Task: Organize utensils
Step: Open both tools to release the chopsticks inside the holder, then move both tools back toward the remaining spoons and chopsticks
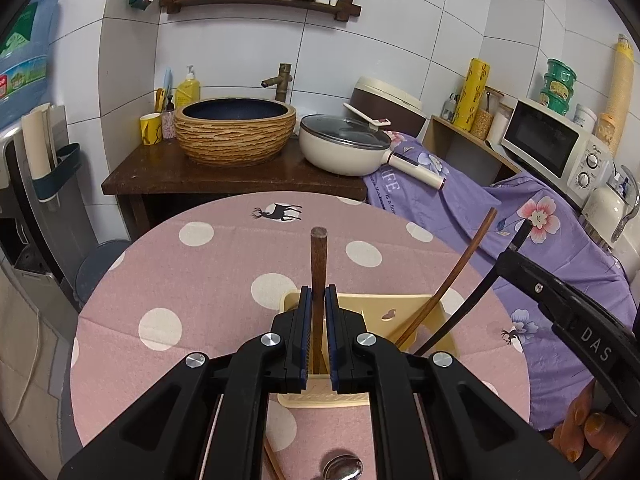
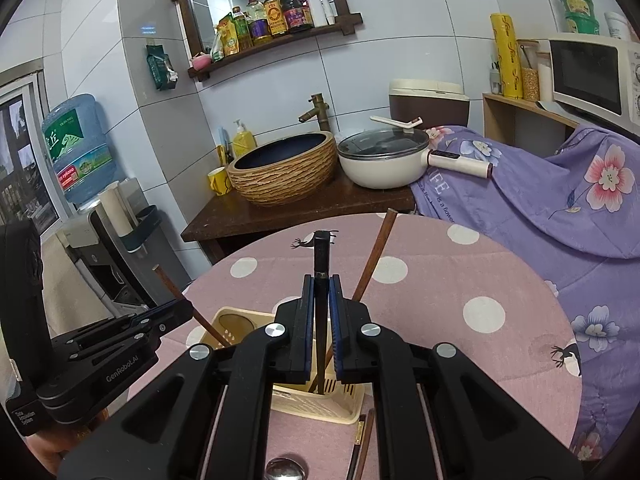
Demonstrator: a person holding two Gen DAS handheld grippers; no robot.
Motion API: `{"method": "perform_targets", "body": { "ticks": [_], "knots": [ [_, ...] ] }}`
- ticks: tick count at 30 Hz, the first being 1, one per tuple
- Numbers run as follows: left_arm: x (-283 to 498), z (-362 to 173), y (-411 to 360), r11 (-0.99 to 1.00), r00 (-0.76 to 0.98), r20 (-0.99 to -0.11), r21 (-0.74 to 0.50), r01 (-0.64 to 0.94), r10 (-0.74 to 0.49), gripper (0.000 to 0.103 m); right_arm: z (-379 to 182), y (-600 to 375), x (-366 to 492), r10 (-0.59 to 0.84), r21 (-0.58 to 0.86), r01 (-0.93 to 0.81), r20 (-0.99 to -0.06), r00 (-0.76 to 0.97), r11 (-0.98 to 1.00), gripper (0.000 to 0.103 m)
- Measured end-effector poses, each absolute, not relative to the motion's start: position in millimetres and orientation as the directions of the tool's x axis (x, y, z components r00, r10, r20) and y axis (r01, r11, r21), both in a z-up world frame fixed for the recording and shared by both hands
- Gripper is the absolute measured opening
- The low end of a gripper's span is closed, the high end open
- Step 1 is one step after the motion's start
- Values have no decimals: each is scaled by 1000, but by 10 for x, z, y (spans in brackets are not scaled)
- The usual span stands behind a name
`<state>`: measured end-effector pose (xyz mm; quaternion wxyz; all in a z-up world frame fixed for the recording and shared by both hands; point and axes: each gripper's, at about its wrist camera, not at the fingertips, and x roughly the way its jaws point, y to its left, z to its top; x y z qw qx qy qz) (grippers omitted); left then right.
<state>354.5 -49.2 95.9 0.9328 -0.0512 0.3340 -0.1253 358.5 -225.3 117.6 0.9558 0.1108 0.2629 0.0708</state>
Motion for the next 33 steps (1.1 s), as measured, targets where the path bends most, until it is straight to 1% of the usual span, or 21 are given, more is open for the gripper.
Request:
{"method": "perform_targets", "body": {
  "ticks": [4, 6, 7, 8, 9, 10, 11, 12, 15, 16, 17, 21, 25, 28, 30, 32, 33],
  "knots": [
    [3538, 943, -489, 962, 745, -609, -189, 197, -272, 7, 1162, -2274, 3601, 193, 251, -74, -489, 851, 965, 8],
    [3530, 954, -483, 960, 745, -606, -199, 199, -280, 12, 1157, -2271, 3593, 180, 236, -70, -488, 854, 969, 9],
    [3510, 968, -476, 961, 751, -600, -194, 197, -275, 26, 1156, -2263, 3587, 172, 225, -68, -487, 856, 972, 12],
    [3480, 987, -467, 963, 763, -589, -188, 194, -268, 43, 1161, -2254, 3575, 170, 218, -71, -481, 860, 973, 15],
    [3442, 1009, -457, 963, 776, -572, -188, 193, -267, 50, 1165, -2250, 3550, 170, 211, -76, -471, 866, 974, 29],
    [3390, 1036, -442, 961, 790, -550, -191, 199, -273, 56, 1172, -2252, 3514, 165, 206, -76, -457, 874, 976, 48],
    [3342, 1056, -431, 961, 799, -535, -188, 205, -275, 60, 1182, -2261, 3463, 157, 201, -74, -435, 886, 977, 53],
    [3289, 1075, -424, 963, 808, -525, -173, 206, -267, 61, 1189, -2265, 3421, 152, 194, -75, -420, 894, 978, 54],
    [3117, 1099, -376, 973, 841, -490, -125, 193, -229, 75, 1201, -2264, 3316, 138, 158, -79, -406, 903, 984, 54],
    [3063, 1101, -350, 977, 850, -481, -114, 183, -215, 81, 1195, -2273, 3270, 133, 150, -78, -404, 905, 986, 54],
    [3015, 1091, -322, 978, 855, -476, -109, 175, -206, 84, 1186, -2284, 3225, 131, 144, -79, -404, 905, 986, 54],
    [2852, 951, -153, 984, 847, -502, -115, 136, -175, 87, 1096, -2340, 3092, 134, 139, -80, -435, 890, 987, 56],
    [2771, 620, -13, 990, 803, -581, -105, 91, -135, 87, 819, -2364, 3000, 146, 150, -77, -532, 834, 986, 57],
    [2710, 282, 36, 996, 765, -638, -65, 66, -92, 87, 478, -2344, 2938, 127, 132, -57, -615, 779, 990, 57],
    [2660, 53, 43, 998, 734, -676, -28, 63, -65, 83, 209, -2309, 2875, 110, 113, -46, -669, 735, 993, 57],
    [2598, -190, 28, 997, 691, -721, -9, 75, -58, 70, -31, -2273, 2810, 98, 96, -42, -708, 700, 994, 57],
    [2573, -293, 19, 997, 668, -741, -12, 82, -64, 65, -140, -2258, 2778, 88, 87, -36, -723, 685, 996, 57]
  ]
}}
